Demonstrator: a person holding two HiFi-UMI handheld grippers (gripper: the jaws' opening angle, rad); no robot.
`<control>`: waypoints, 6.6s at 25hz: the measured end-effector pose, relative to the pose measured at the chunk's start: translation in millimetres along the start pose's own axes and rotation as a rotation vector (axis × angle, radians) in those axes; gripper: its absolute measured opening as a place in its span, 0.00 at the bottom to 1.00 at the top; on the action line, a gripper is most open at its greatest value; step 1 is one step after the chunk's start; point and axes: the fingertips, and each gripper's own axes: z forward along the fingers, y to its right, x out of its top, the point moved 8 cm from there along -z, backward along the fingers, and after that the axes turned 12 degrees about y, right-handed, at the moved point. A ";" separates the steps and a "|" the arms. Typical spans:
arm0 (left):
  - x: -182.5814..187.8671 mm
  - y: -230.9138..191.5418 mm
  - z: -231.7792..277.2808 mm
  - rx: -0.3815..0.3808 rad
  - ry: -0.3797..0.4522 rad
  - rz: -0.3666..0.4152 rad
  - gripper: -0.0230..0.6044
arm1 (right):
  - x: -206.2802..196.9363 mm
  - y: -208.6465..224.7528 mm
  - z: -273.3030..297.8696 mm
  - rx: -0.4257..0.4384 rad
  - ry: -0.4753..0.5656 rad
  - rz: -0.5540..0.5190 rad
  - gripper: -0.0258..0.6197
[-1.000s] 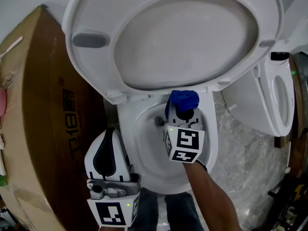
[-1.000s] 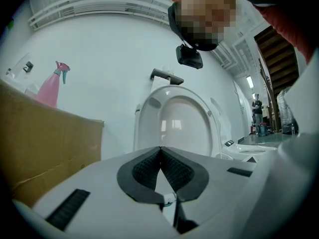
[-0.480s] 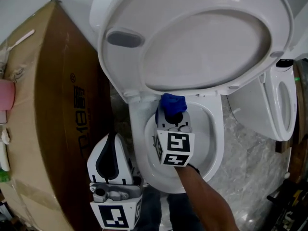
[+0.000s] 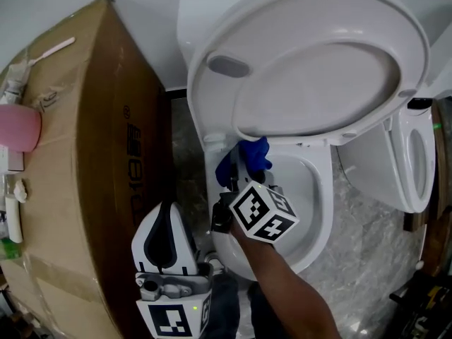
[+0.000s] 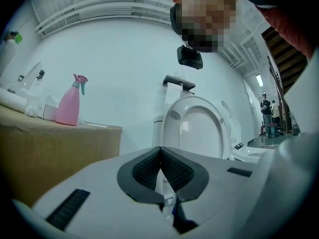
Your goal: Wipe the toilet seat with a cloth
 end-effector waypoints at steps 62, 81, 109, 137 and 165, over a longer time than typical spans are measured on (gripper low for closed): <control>207.5 -17.0 29.1 0.080 0.090 0.061 0.06 | 202.9 -242.8 -58.6 0.380 0.162 0.047 0.14; 189.4 41.2 65.5 0.012 0.058 0.039 0.06 | 263.6 -224.6 -75.6 0.479 0.344 -0.921 0.14; 144.9 171.5 107.6 -0.089 0.028 0.044 0.06 | 362.1 -37.5 -78.8 0.348 0.370 -0.319 0.14; 24.1 180.1 77.6 -0.126 -0.052 0.065 0.06 | 285.7 98.1 -58.4 0.274 0.518 0.315 0.14; -51.8 136.2 58.9 -0.110 -0.112 0.048 0.06 | 188.3 149.2 -43.7 0.129 0.501 0.115 0.14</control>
